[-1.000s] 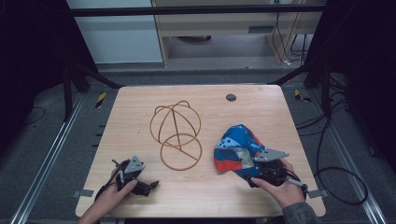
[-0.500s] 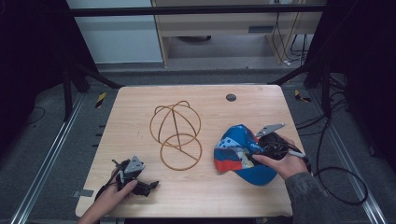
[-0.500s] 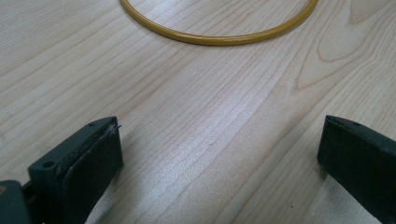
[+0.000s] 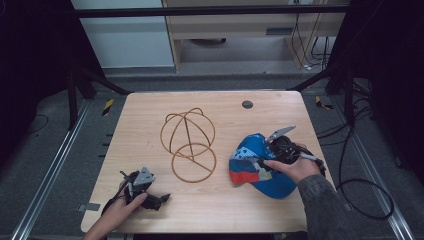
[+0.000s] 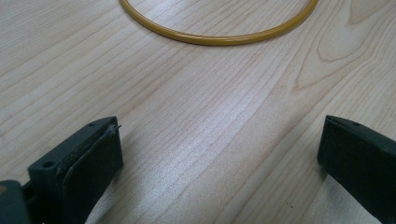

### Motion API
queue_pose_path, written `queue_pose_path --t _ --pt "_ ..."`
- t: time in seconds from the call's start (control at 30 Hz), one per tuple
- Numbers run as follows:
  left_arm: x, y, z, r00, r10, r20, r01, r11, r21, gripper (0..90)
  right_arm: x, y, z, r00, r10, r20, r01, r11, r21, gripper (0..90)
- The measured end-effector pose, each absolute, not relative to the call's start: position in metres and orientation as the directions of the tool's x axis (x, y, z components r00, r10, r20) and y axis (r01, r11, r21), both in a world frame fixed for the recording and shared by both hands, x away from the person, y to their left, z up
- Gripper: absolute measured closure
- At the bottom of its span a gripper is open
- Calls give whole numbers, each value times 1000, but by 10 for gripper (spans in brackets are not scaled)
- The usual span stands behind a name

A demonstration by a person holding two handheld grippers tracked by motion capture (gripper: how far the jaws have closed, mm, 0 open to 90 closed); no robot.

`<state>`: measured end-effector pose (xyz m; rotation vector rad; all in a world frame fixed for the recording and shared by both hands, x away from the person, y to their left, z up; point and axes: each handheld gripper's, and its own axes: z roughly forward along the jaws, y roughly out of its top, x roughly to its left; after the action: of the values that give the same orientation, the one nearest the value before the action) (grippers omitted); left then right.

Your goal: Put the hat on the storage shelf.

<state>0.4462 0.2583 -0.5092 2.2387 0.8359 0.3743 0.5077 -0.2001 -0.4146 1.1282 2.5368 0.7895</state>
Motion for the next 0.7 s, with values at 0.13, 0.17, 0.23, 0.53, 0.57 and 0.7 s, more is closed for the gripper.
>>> queue_pose_path --t 0.13,0.17,0.23,0.53,0.57,0.7 --pt "446 258 -509 749 662 22 457 -541 706 0 509 -202 -419 -667 745 3 614 548 568 385" --pt "446 258 -509 749 662 22 457 -541 706 0 510 -203 -419 -665 746 13 617 540 573 424" --pt "446 258 -509 749 662 22 457 -541 706 0 510 -203 -420 -666 746 18 617 537 575 449" --pt "446 258 -509 749 662 22 457 -541 706 0 510 -201 -422 -691 722 35 615 562 553 713" --pt "446 258 -509 749 662 22 457 -541 706 0 511 -201 -421 -693 720 37 615 565 550 759" --pt "446 258 -509 749 662 22 457 -541 706 0 511 -201 -418 -708 705 39 608 580 542 887"
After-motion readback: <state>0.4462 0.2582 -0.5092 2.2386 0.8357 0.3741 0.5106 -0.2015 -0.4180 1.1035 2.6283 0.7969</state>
